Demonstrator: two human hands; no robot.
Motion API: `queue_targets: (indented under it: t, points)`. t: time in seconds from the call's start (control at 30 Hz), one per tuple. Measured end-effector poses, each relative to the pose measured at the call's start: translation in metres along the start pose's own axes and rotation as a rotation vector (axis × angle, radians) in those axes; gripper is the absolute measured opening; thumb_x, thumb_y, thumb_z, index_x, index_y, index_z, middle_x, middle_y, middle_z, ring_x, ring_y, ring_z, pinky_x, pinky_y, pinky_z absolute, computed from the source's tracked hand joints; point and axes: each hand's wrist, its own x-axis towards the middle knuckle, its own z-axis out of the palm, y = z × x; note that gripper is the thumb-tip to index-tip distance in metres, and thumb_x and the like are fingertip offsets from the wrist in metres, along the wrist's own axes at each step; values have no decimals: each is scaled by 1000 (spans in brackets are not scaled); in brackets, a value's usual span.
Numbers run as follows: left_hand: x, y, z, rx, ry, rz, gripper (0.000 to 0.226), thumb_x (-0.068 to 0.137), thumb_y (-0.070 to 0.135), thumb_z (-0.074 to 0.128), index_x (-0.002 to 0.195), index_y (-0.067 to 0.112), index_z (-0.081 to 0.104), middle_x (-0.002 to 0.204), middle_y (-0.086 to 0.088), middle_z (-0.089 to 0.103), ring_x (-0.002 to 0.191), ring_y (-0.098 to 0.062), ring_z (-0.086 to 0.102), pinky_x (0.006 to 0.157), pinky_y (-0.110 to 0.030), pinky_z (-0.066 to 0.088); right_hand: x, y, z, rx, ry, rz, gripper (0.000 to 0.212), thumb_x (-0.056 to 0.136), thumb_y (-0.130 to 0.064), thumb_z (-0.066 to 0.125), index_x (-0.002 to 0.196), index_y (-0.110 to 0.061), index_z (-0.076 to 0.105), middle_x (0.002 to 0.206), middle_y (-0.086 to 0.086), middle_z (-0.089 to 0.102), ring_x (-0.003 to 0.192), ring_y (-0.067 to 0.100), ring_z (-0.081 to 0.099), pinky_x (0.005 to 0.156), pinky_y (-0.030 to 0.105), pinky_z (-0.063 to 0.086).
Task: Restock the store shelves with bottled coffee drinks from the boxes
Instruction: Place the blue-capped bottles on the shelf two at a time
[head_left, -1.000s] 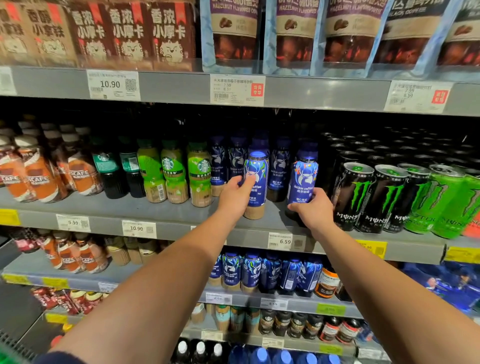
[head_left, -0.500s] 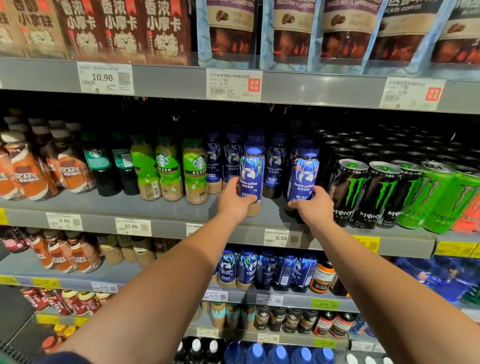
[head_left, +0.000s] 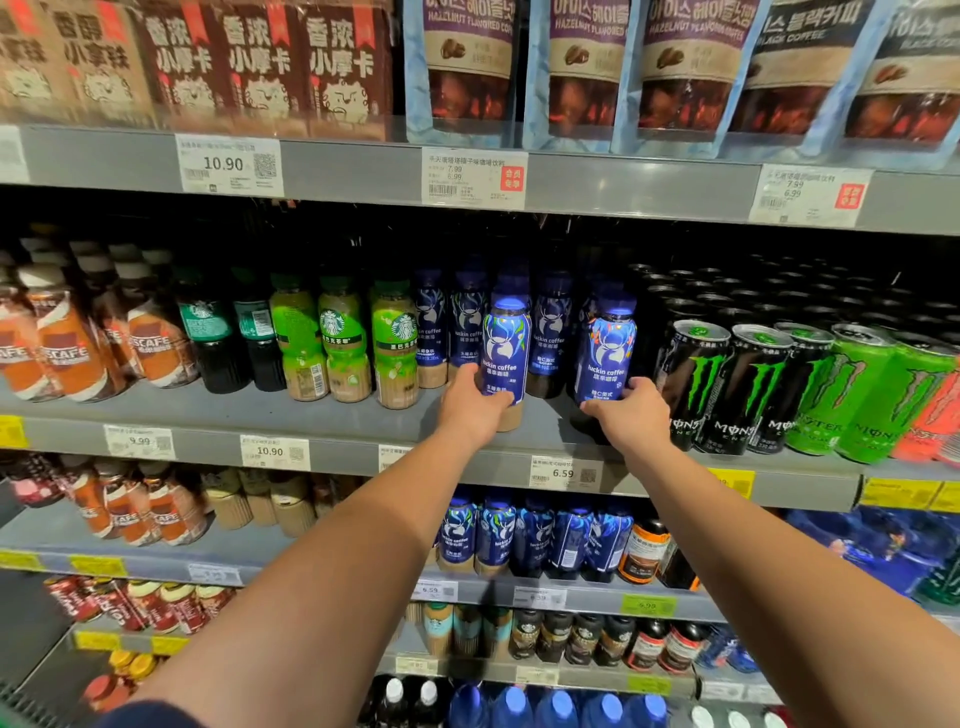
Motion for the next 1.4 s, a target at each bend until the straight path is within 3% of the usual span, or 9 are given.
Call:
queue_targets:
  t: [0.1,0.33,0.57,0.7,0.77,0.9,1.07,1.3,1.4]
  points:
    - [-9,3,-11,131,-32,32,48,88,21,63,131,10,44,124,-4,54,116,-23,52,85,-27,37,-11,-5,-5,-100,22,-77,41,80,-21,70,113,-5,53,114,15,65,102,33,60,86,43,50]
    - [-40,2,-46,511,-105,172,48,90,35,56,132,12,48,132,-9,51,117,-27,50,93,-33,41,-59,-24,-13,-377,42,-183,27,84,-18,57,106,-3,58,108,19,64,99,37,58,73,32,41]
    - [-79,-17,-93,704,-205,250,46,92,33,54,131,9,51,132,-14,54,122,-30,48,98,-35,42,-138,-38,18,-782,-233,-255,31,85,-25,56,109,-6,62,117,19,63,108,34,59,84,34,48]
    - [-107,-37,-116,775,-251,264,40,90,34,56,124,12,58,126,-14,60,116,-31,53,91,-34,45,-174,-34,37,-812,-349,-245,22,85,-23,56,96,-6,61,104,20,63,101,34,60,75,33,46]
    - [-120,-48,-125,803,-279,247,39,90,34,56,123,13,59,126,-12,60,115,-30,55,90,-32,45,-190,-33,45,-824,-381,-236,13,84,-21,57,84,-7,56,100,18,64,93,34,60,70,32,44]
    - [-144,-73,-143,831,-296,184,35,90,33,55,118,14,61,122,-11,63,112,-30,56,87,-33,46,-217,-22,70,-844,-425,-271,15,84,-21,56,79,-8,52,107,20,65,100,36,61,74,34,46]
    - [-171,-116,-159,824,-301,27,42,92,32,53,128,11,55,127,-11,59,116,-29,54,91,-34,44,-243,5,108,-822,-570,-283,17,84,-21,54,86,-5,58,100,17,61,94,33,59,68,31,41]
    - [-221,-182,-151,900,-353,-98,40,94,42,46,120,15,60,122,-12,61,113,-31,56,92,-36,46,-282,68,138,-804,-686,-314,27,87,-24,52,103,-4,62,115,19,64,106,35,60,81,34,48]
    - [-241,-215,-146,924,-392,-169,39,91,36,51,120,12,61,122,-12,62,112,-32,56,92,-37,48,-302,95,151,-829,-785,-257,34,87,-28,54,109,-2,60,116,20,62,107,34,59,77,31,45]
